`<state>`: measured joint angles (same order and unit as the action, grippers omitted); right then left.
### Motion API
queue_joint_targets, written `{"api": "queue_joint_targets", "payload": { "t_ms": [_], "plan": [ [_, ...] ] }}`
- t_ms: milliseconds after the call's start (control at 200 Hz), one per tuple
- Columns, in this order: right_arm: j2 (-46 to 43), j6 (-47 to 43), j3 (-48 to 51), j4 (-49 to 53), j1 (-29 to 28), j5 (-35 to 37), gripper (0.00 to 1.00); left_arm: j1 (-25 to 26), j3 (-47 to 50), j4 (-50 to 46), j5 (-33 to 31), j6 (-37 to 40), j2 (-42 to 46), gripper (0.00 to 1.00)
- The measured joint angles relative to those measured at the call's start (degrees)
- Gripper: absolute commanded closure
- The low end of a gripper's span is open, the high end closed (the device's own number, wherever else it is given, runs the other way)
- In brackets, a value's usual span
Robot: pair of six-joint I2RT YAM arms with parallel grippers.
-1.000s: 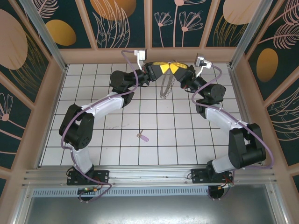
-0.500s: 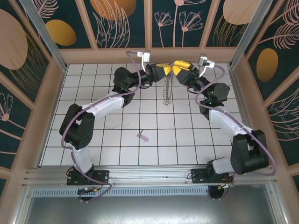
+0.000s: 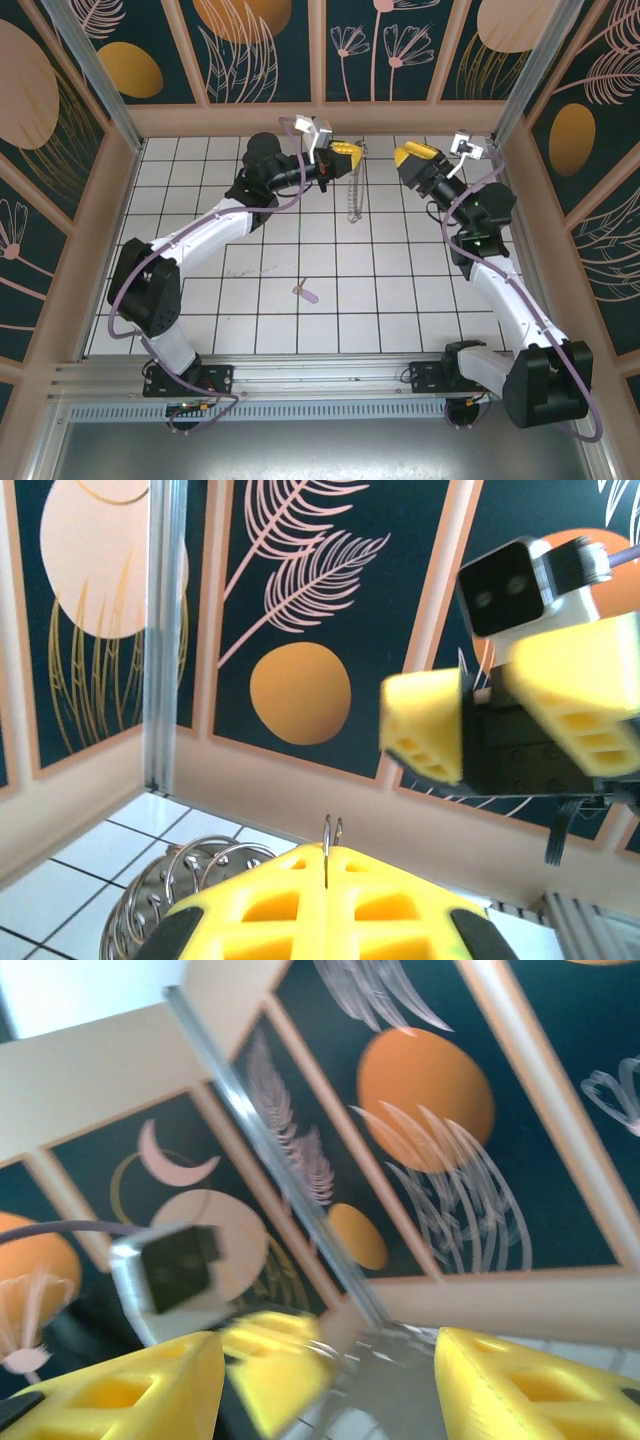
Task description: Put the keys on the keyring
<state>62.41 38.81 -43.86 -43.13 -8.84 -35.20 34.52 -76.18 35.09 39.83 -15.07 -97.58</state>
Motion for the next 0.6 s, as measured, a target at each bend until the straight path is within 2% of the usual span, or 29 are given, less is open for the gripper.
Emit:
{"api": "queue_joint_targets", "payload": {
  "t_ms": [205, 465, 601],
  "plan": [
    [-0.28, -1.46, 3.69, 8.52, 2.01, 5.14, 0.41, 0.0, 5.88, 4.35, -0.09, 5.4, 3.54, 1.0],
    [0.76, -3.58, 9.53, 13.75, 2.01, 6.45, 0.41, 0.0, 7.85, 6.47, -0.68, 9.46, 3.89, 1.0],
    [3.78, -5.6, 10.93, 16.59, -0.39, 6.84, 0.41, 0.0, 8.63, 6.78, -2.69, 11.34, 4.79, 1.0]
  ]
}}
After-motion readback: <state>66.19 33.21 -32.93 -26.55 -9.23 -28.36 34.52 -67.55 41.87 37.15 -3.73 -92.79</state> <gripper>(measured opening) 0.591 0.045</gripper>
